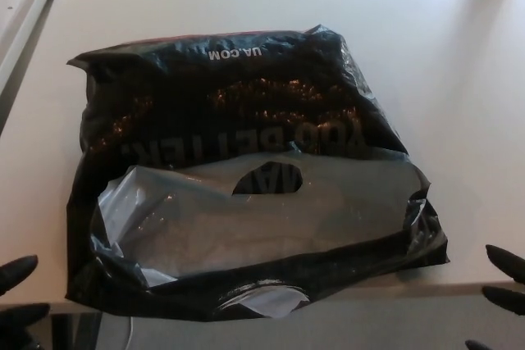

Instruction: A plastic bag is kept infront of the robot in the middle of the desk and the robot uses both its hands to grab it from the top and lifts it up and then releases it.

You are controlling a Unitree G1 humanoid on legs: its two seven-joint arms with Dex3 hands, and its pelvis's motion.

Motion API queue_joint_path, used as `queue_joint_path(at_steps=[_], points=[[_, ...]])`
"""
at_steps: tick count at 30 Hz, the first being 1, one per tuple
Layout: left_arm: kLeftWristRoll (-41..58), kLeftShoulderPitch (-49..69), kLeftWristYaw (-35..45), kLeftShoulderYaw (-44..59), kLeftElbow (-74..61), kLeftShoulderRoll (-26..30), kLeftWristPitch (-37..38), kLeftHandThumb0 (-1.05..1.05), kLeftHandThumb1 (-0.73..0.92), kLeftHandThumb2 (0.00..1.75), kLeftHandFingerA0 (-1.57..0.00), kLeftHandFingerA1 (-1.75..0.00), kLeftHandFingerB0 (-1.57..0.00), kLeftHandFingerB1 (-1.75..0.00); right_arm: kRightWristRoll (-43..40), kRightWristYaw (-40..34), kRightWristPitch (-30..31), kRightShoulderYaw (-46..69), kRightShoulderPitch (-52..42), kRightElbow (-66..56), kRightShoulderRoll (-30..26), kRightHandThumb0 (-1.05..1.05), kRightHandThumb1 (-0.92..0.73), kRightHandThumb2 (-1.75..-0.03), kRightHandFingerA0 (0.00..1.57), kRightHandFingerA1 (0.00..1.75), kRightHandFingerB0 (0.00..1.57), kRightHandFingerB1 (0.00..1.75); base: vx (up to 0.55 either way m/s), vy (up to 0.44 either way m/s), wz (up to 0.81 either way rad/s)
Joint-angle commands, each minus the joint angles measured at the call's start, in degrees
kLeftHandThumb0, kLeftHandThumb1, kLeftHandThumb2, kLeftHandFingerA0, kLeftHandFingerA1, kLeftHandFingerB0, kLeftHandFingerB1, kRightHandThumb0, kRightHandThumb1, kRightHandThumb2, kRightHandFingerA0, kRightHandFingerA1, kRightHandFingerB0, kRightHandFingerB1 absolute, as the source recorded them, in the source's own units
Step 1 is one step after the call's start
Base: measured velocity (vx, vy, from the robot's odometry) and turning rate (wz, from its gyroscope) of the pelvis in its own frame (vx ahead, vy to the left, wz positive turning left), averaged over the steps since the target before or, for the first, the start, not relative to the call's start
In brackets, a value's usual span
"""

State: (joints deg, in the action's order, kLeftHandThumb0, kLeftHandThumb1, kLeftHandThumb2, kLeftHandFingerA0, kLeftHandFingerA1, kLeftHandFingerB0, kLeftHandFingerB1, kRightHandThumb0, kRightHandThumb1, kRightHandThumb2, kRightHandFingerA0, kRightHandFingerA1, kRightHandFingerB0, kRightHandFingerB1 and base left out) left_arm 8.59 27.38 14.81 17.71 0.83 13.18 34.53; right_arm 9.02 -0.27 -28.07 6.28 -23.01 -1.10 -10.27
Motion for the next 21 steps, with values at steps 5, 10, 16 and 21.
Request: queue_joint_path(at_steps=[5,10,16,21], points=[[-1.5,-4.1,-3.1,7.7,2.4,0.4,13.6,-0.58,0.51,0.56,-0.54,-0.37,-0.31,-0.32,11.6,-6.8,-9.9,3.4,2.1,-1.1,-3.4,-0.32,-0.29,-0.87,0.01,0.48,0.00,0.47,0.00,0.000,0.00],[-8.7,-8.9,-4.3,9.4,8.4,4.9,14.6,-0.61,0.37,0.69,-0.32,-0.40,-0.16,-0.36,16.5,-9.0,-5.1,3.4,5.0,-0.3,-4.6,-0.63,-0.39,-0.72,0.12,0.42,0.05,0.21,0.00,0.000,0.00],[-14.9,-13.4,-8.3,9.4,12.3,7.1,12.6,-0.58,0.40,0.54,-0.30,-0.33,-0.11,-0.26,17.7,-7.4,2.2,3.2,9.5,0.7,-6.5,-0.57,-0.36,-0.78,0.06,0.44,0.00,0.22,0.00,0.000,0.00],[-19.4,-16.5,-10.2,7.9,13.7,9.4,8.5,-0.65,0.37,0.74,-0.22,-0.41,-0.04,-0.26,16.8,-6.3,3.1,1.6,14.0,4.1,-7.2,-0.62,-0.46,-0.55,0.16,0.34,0.02,0.21,0.00,0.000,0.00]])
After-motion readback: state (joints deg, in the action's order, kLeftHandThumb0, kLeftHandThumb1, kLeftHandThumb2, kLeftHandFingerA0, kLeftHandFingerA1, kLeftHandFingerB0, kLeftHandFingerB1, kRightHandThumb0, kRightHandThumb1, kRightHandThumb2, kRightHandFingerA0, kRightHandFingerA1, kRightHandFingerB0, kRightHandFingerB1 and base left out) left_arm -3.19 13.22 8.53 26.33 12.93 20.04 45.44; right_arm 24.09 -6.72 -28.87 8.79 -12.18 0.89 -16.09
